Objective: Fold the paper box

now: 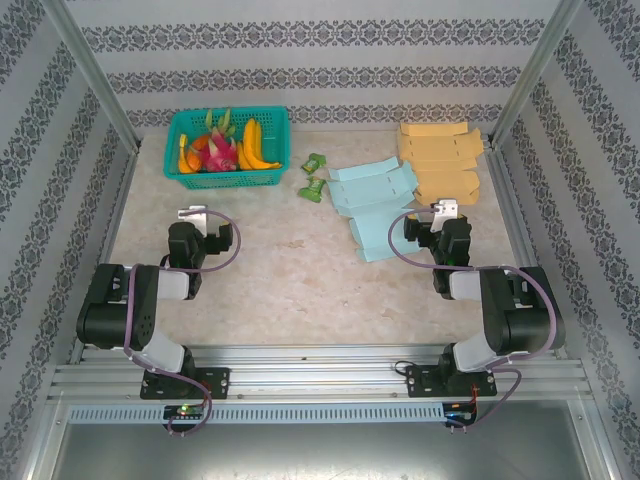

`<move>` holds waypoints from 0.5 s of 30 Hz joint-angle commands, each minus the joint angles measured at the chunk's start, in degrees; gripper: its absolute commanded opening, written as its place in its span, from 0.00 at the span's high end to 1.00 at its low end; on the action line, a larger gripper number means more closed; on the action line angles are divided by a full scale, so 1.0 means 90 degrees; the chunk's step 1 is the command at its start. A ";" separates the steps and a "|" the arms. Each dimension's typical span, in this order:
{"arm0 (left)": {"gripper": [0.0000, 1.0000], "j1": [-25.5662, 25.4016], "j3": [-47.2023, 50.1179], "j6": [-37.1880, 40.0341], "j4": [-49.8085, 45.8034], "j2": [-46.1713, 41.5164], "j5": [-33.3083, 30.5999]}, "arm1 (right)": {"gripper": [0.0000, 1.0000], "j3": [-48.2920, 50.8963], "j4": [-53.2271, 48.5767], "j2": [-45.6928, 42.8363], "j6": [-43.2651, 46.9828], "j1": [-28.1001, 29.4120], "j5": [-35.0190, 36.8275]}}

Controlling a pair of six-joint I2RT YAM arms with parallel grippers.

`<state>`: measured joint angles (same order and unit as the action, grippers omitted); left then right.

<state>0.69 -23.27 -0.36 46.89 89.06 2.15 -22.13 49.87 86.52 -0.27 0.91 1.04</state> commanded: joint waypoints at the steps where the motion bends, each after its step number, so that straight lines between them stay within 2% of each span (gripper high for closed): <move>1: 0.00 -0.0096 -0.0067 0.0070 0.0024 0.0051 -0.0052 | 0.02 -0.0023 0.0083 -0.0007 -0.0095 0.0046 0.0060; 15: 0.00 -0.0081 -0.0081 0.0060 0.0014 0.0052 -0.0027 | 0.02 -0.0036 0.0061 -0.0013 -0.0097 0.0036 0.0041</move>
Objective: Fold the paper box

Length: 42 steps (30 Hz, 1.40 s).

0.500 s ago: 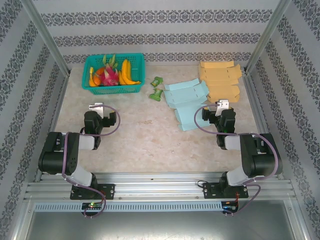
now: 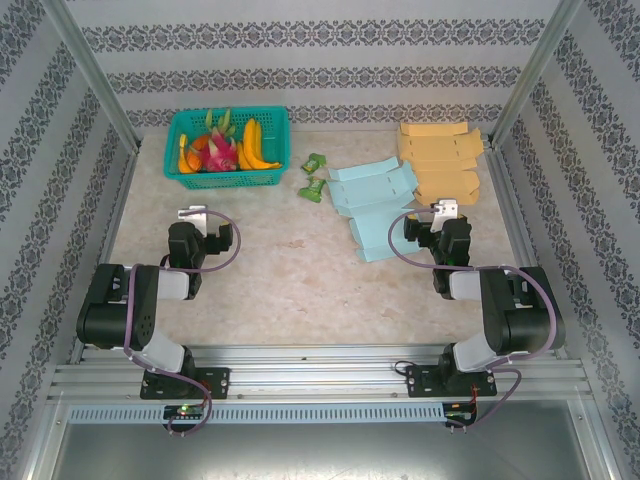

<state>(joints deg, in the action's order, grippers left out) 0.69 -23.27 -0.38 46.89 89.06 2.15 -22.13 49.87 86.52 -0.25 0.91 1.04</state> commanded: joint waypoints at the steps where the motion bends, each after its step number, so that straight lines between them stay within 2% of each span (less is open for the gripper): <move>1: 0.00 -0.0081 -0.0081 0.0055 0.0013 0.0048 -0.0011 | 0.02 -0.0034 0.0065 -0.0005 -0.0107 0.0033 0.0040; 21: 0.00 0.0042 -0.0125 0.0020 -0.0081 0.0004 0.0220 | 0.02 -0.0023 0.0068 -0.0025 -0.0134 0.0030 0.0148; 25: 0.00 0.0000 -0.0376 -0.0348 -0.1177 -0.0744 -0.0767 | 0.03 -0.0051 -0.0540 -0.0731 -0.0016 0.0400 0.1200; 27: 0.00 -0.0008 -0.0471 -0.0672 -0.1744 -0.1114 -0.1445 | 0.02 -0.0031 -0.0767 -0.1118 -0.0095 0.0538 0.1934; 30: 0.00 -0.0008 -0.0536 -0.1267 -0.2431 -0.1727 -0.2056 | 0.02 -0.0022 -0.1145 -0.1555 -0.0139 0.0826 0.2768; 32: 0.00 -0.0006 -0.0680 -0.1868 -0.3024 -0.2015 -0.2380 | 0.02 -0.0044 -0.1330 -0.1811 -0.0167 0.0980 0.2894; 35: 0.00 -0.0007 -0.0580 -0.1941 -0.2935 -0.2150 -0.2300 | 0.02 0.0051 -0.1362 -0.2151 -0.0324 0.1119 0.2651; 36: 0.00 -0.0002 -0.0568 -0.1891 -0.2907 -0.2170 -0.2163 | 0.07 0.0098 -0.1359 -0.2255 -0.0341 0.1119 0.2432; 37: 0.19 -0.0007 -0.0567 -0.1815 -0.2911 -0.2199 -0.2021 | 0.21 0.0124 -0.1375 -0.2337 -0.0292 0.1119 0.2239; 38: 0.57 -0.0006 -0.0560 -0.1763 -0.2920 -0.2240 -0.1943 | 0.33 0.0134 -0.1389 -0.2389 -0.0258 0.1119 0.2123; 39: 1.00 -0.0012 -0.0563 -0.1748 -0.2981 -0.2326 -0.1981 | 0.52 0.0126 -0.1419 -0.2419 -0.0280 0.1120 0.2031; 40: 1.00 -0.0018 -0.0508 -0.1865 -0.3040 -0.2454 -0.2132 | 0.82 0.0085 -0.1495 -0.2439 -0.0247 0.1120 0.1827; 41: 1.00 -0.0013 -0.0414 -0.1918 -0.2974 -0.2560 -0.2194 | 1.00 0.0023 -0.1572 -0.2444 -0.0268 0.1148 0.1761; 42: 1.00 -0.0010 -0.0347 -0.1967 -0.2909 -0.2697 -0.2146 | 1.00 -0.0060 -0.1701 -0.2449 -0.0416 0.1172 0.1703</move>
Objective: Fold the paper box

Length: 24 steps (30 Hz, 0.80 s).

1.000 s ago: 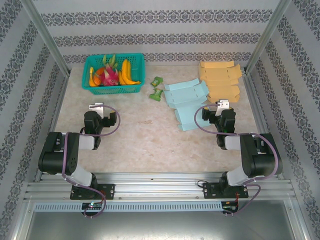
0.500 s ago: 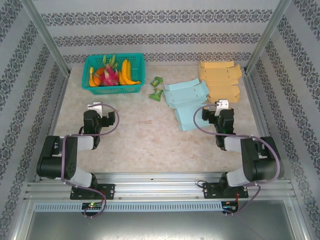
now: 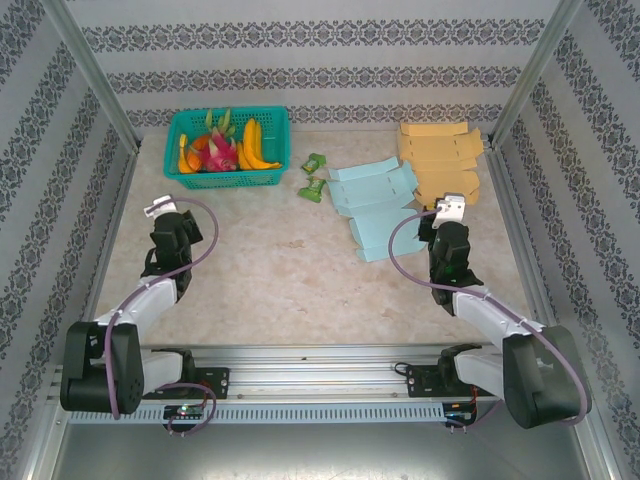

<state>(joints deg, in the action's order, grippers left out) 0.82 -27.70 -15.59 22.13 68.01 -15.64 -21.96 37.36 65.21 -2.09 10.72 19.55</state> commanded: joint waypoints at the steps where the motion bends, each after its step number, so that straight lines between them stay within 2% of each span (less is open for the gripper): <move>1: 1.00 -0.0029 0.0111 -0.0341 -0.0235 -0.0475 0.0011 | 1.00 -0.0220 -0.0500 -0.0096 -0.0306 0.0124 -0.0621; 2: 0.99 -0.0030 0.0028 -0.0442 -0.0388 -0.0546 0.0226 | 0.79 -0.0363 -0.0661 -0.0097 -0.0371 0.0169 -0.0886; 3: 0.93 -0.0064 -0.0083 -0.0615 -0.0567 -0.0616 0.0466 | 0.72 -0.0559 -0.0905 -0.0057 -0.0479 0.0256 -0.1109; 5: 0.87 -0.0282 -0.0149 -0.0935 -0.0694 -0.0705 0.0631 | 0.83 -0.1054 -0.1526 0.0068 -0.0547 0.0552 -0.1195; 6: 0.86 -0.0450 -0.0234 -0.1178 -0.0871 -0.0706 0.0636 | 0.81 -0.1352 -0.1878 0.0178 -0.0567 0.0750 -0.1029; 8: 0.82 -0.0923 -0.0434 -0.1509 -0.1197 -0.0531 0.0606 | 0.67 -0.1809 -0.2317 0.0471 -0.0637 0.1029 -0.0941; 12: 0.72 -0.2149 -0.0983 -0.1939 -0.1632 0.0233 0.0386 | 0.49 -0.2643 -0.2822 0.1290 -0.0847 0.1405 -0.1152; 14: 0.72 -0.2597 -0.1324 -0.2026 -0.1816 0.0636 0.0360 | 0.42 -0.3051 -0.3012 0.1747 -0.0951 0.1507 -0.1270; 18: 0.72 -0.3151 -0.1756 -0.2031 -0.1941 0.1219 0.0397 | 0.41 -0.4097 -0.3458 0.2874 -0.1103 0.1606 -0.1926; 24: 0.72 -0.3226 -0.1508 -0.2157 -0.1702 0.1356 0.0561 | 0.42 -0.5350 -0.3710 0.4394 -0.1340 0.1689 -0.2505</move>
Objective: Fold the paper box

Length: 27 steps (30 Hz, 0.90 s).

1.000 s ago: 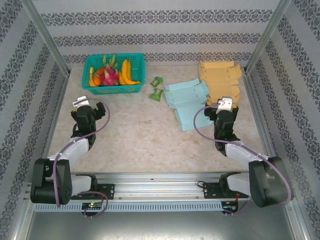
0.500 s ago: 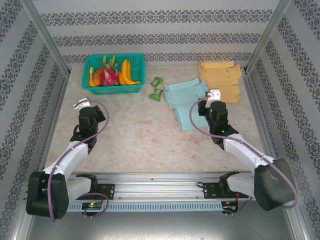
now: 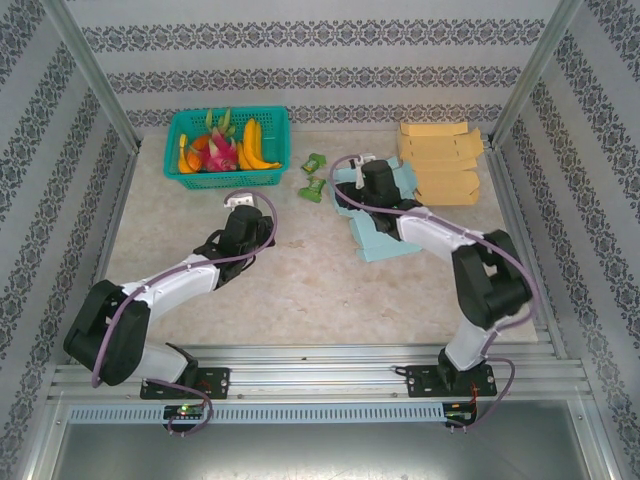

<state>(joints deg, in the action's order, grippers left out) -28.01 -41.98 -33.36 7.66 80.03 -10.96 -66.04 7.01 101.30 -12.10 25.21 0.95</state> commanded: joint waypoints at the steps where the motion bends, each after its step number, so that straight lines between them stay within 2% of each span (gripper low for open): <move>1: 0.71 -0.0023 0.0134 -0.0173 -0.0090 0.0019 0.0052 | 0.44 -0.0635 -0.0373 0.0598 -0.0237 0.0104 -0.0457; 12: 0.68 -0.0023 0.0495 -0.0195 0.0103 -0.0081 0.0205 | 0.53 -0.2019 -0.0945 0.2125 -0.0187 0.0246 -0.0120; 15: 0.68 -0.0023 0.0530 -0.0218 0.0179 -0.0045 0.0311 | 0.60 -0.2429 -0.1299 0.2403 -0.0181 0.0246 -0.0143; 19: 0.68 -0.0028 0.0582 -0.0325 0.0238 -0.0092 0.0437 | 0.68 -0.2536 -0.1348 0.2421 -0.0095 0.0255 -0.0106; 27: 0.68 -0.0023 0.0719 -0.0462 0.0241 -0.0263 0.0581 | 0.69 -0.2660 -0.1646 0.2512 -0.0110 0.0231 -0.0013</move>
<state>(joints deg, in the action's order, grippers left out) -28.03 -36.71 -36.14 8.40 79.29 -6.63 -88.14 -5.61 122.98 -13.34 26.89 -0.30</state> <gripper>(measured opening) 0.324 0.309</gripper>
